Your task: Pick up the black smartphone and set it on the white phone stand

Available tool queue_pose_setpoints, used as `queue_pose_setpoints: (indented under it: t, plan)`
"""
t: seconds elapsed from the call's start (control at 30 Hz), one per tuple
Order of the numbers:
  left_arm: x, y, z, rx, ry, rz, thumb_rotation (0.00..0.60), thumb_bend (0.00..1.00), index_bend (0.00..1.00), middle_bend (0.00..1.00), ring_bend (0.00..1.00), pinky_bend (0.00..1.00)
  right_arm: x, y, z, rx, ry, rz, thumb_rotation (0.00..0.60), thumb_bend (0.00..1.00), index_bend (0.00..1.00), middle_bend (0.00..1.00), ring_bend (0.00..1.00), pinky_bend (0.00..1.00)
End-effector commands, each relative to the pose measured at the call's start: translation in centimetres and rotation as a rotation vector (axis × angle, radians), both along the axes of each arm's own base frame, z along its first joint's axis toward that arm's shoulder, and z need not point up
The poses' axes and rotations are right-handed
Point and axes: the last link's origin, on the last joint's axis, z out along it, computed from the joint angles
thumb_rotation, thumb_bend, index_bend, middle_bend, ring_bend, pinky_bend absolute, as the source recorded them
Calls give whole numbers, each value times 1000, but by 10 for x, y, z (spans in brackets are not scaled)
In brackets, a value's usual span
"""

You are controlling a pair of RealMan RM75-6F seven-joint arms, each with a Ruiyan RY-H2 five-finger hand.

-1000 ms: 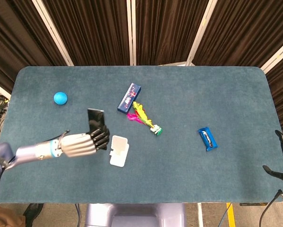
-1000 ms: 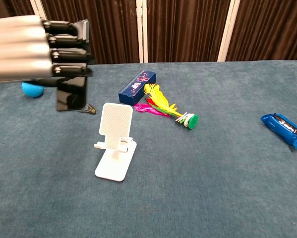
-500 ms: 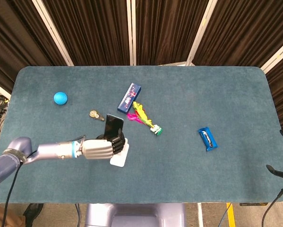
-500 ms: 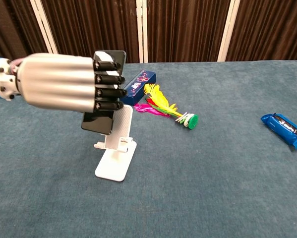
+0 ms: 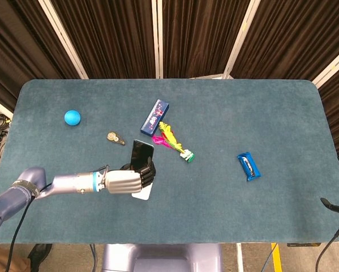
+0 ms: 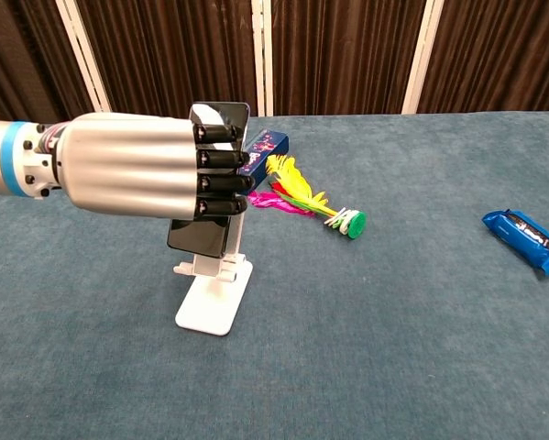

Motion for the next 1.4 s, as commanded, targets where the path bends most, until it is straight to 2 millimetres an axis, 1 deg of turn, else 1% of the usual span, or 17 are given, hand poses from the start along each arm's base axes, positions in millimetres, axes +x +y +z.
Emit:
queue_pose_setpoints:
  t: [0.03, 0.67, 1.23, 1.3, 1.4]
  plan:
    - [-1, -1, -2, 2, 3, 5, 600, 0, 698, 482, 449, 313, 0, 0, 1, -1, -2, 0, 600, 0, 0, 0, 0, 0]
    - [-2, -13, -20, 8, 21, 15, 600, 0, 692, 481, 449, 313, -1, 2, 4, -3, -17, 6, 600, 0, 0, 0, 0, 0]
    - [-1, -14, -24, 27, 21, 12, 600, 0, 672, 469, 441, 313, -1, 2, 5, 1, -24, 6, 600, 0, 0, 0, 0, 0]
    - [-2, -14, -25, 27, 27, 8, 600, 0, 649, 455, 429, 313, -1, 2, 5, 0, -25, 5, 600, 0, 0, 0, 0, 0]
    - [-3, -14, -25, 34, 30, 19, 600, 0, 509, 353, 347, 297, -1, 2, 5, 0, -25, 6, 600, 0, 0, 0, 0, 0]
